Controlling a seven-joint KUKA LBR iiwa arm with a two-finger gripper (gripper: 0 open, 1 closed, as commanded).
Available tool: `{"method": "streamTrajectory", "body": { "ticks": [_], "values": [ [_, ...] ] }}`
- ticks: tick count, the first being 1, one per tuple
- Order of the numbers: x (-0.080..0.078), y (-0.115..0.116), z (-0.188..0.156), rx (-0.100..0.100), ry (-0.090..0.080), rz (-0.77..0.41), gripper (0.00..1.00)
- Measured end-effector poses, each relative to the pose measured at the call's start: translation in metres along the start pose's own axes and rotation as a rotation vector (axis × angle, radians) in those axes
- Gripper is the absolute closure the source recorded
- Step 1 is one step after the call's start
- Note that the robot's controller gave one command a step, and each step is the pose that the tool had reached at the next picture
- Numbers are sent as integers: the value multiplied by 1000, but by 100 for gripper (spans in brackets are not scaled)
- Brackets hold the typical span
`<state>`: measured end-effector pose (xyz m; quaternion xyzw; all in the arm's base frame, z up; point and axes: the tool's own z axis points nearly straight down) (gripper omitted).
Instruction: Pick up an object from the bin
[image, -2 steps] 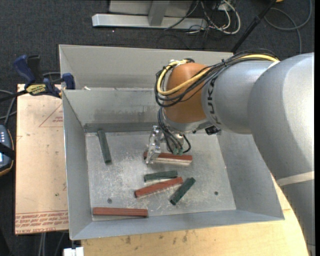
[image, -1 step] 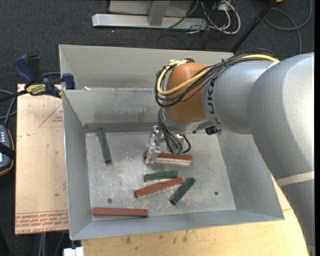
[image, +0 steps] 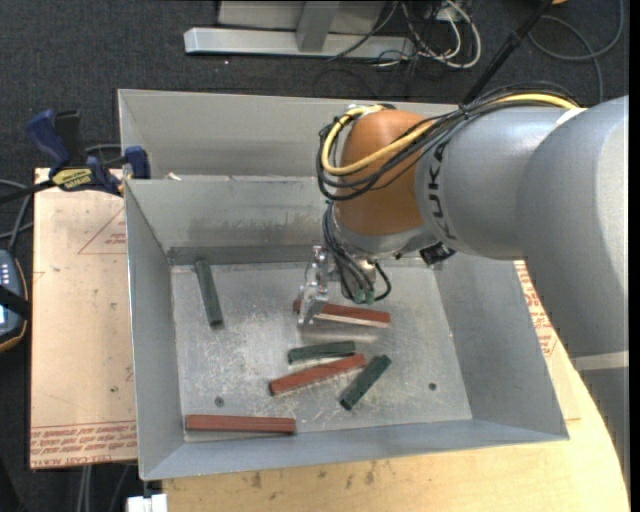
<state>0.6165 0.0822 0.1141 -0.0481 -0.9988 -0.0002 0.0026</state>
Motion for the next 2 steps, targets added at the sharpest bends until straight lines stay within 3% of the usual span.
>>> {"method": "streamTrajectory", "body": {
  "ticks": [1,2],
  "values": [
    [6,-6,-45,-2,-7,55,100],
    [-21,-2,-118,-1,-8,90,100]
  ]
}}
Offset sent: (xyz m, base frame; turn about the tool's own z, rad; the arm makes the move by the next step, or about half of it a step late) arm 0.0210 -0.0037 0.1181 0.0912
